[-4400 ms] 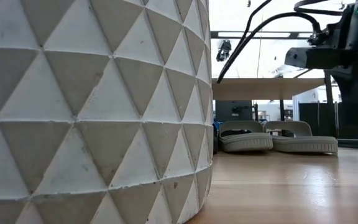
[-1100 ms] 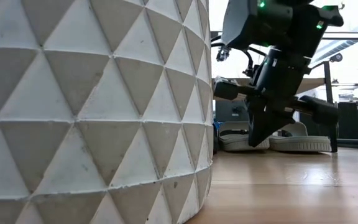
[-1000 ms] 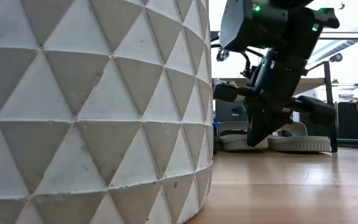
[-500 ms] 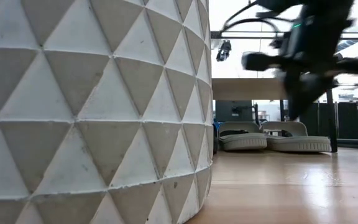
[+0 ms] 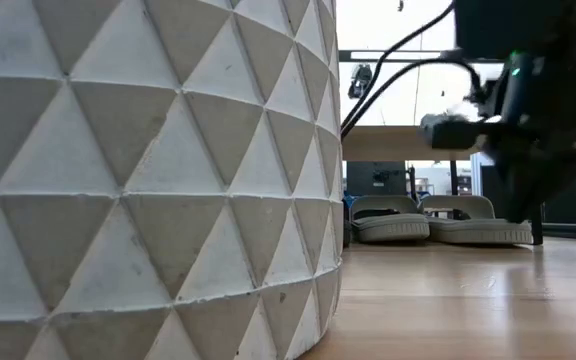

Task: Pick and place slides into the shelf
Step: Adjust the black and gray slides under the shelf

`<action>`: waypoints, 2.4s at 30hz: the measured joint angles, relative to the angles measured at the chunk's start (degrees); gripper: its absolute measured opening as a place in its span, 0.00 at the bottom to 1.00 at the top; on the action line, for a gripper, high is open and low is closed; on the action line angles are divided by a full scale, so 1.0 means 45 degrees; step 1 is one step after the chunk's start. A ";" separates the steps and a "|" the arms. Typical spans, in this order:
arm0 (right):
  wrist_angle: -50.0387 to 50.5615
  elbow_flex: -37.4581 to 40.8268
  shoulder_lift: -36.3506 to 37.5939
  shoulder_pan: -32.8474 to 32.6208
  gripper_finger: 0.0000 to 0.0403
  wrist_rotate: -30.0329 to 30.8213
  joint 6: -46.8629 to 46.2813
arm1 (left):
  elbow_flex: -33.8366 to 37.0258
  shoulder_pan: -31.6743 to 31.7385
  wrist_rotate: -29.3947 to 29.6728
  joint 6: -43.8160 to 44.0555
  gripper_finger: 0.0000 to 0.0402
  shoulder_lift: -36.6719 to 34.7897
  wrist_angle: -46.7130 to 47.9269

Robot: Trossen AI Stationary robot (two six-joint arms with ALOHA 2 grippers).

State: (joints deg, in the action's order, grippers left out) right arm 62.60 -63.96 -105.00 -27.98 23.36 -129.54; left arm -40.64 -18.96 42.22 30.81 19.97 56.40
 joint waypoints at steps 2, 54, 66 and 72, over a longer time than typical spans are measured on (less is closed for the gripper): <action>-0.0197 0.0289 0.0007 0.0150 0.02 0.0036 0.0014 | 0.0000 -0.0004 0.0000 0.0000 0.37 0.0000 0.0004; -0.4725 -0.5810 -0.3504 0.1933 0.02 0.1373 0.6332 | 0.0000 -0.0001 -0.0086 0.0007 0.37 -0.0056 -0.0031; -0.2912 -0.6704 -0.4559 0.2318 0.02 0.1849 0.5597 | 0.0000 -0.0005 -0.0075 -0.0039 0.37 -0.0146 -0.0005; -0.2891 -0.6484 -0.4559 0.2742 0.02 0.1974 0.5892 | 0.0000 0.0000 -0.0087 -0.0039 0.37 -0.0146 0.0010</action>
State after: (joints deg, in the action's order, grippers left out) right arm 49.59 -93.14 -125.51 -15.64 32.24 -103.03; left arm -40.64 -18.96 41.82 30.63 19.31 56.45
